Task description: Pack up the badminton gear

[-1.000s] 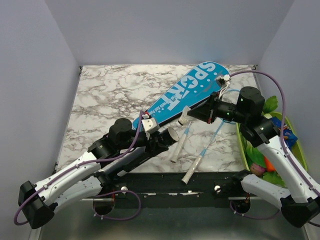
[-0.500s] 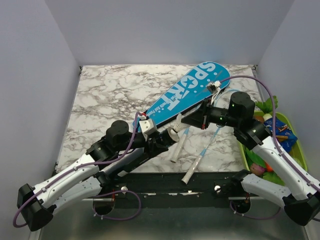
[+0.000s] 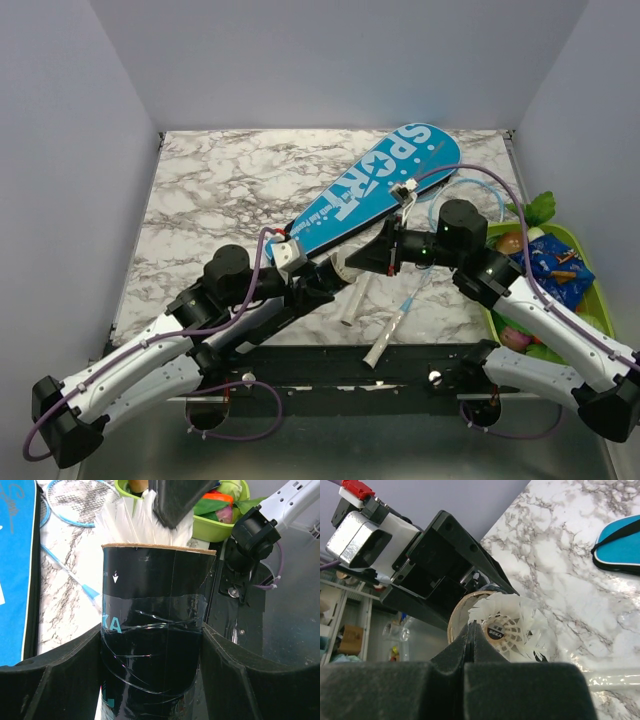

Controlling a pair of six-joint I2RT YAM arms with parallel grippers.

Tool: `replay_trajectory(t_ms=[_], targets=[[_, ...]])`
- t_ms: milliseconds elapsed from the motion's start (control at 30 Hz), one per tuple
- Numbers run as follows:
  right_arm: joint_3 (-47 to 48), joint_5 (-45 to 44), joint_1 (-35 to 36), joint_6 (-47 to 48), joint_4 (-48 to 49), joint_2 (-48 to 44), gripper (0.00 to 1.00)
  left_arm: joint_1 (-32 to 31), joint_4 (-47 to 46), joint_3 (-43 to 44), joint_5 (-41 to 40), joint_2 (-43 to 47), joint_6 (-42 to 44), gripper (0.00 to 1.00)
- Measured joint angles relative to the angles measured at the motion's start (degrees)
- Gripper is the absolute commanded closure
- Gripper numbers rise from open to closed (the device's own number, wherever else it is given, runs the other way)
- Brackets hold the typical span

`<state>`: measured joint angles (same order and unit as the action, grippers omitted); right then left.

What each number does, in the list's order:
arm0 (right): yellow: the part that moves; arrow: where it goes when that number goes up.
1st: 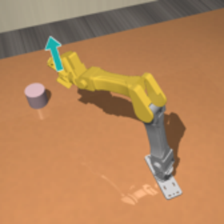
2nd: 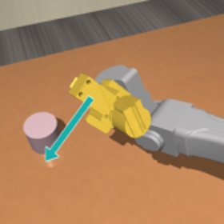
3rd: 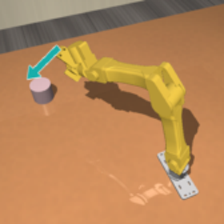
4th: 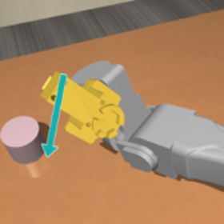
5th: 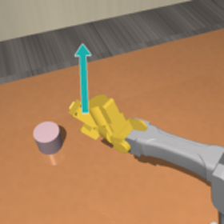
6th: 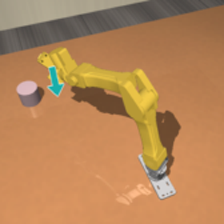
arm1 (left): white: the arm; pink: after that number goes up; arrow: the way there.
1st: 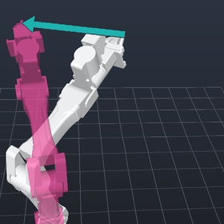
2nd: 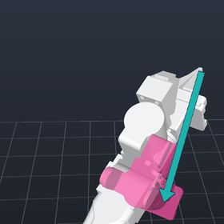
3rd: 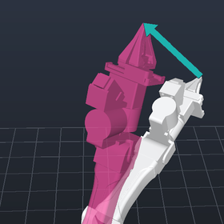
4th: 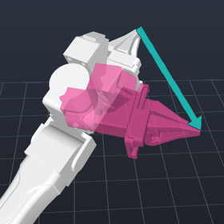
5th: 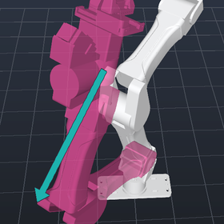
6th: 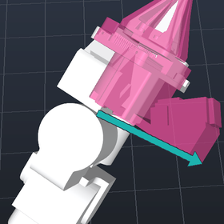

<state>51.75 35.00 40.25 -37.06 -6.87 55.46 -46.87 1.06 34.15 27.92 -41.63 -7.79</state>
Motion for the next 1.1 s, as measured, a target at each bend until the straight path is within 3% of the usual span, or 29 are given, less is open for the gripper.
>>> replay_trajectory(t_ms=[633, 700, 767, 867, 1100], targets=[[-5.1, 0.6, 6.8, -9.8, 15.0, 8.4, 0.99, 0.0, -0.7, -1.2, -1.1, 2.9, 0.0, 1.0], [-5.1, 0.8, 7.3, -10.3, 16.4, 9.5, 0.93, 0.0, -0.5, -1.4, -1.1, 3.1, 0.1, 1.0], [-5.1, 1.0, 7.7, -10.8, 17.3, 10.4, 0.75, 0.0, -0.5, -1.6, -1.1, 3.2, 0.3, 1.0], [-5.0, 1.2, 7.8, -11.3, 17.6, 11.2, 0.63, 0.0, -0.2, -1.8, -1.2, 3.3, 0.7, 1.0], [-2.9, -1.5, 7.8, -8.7, 11.9, 9.5, 0.57, 0.1, 0.1, -1.9, -1.4, 3.9, 1.1, 1.0]])
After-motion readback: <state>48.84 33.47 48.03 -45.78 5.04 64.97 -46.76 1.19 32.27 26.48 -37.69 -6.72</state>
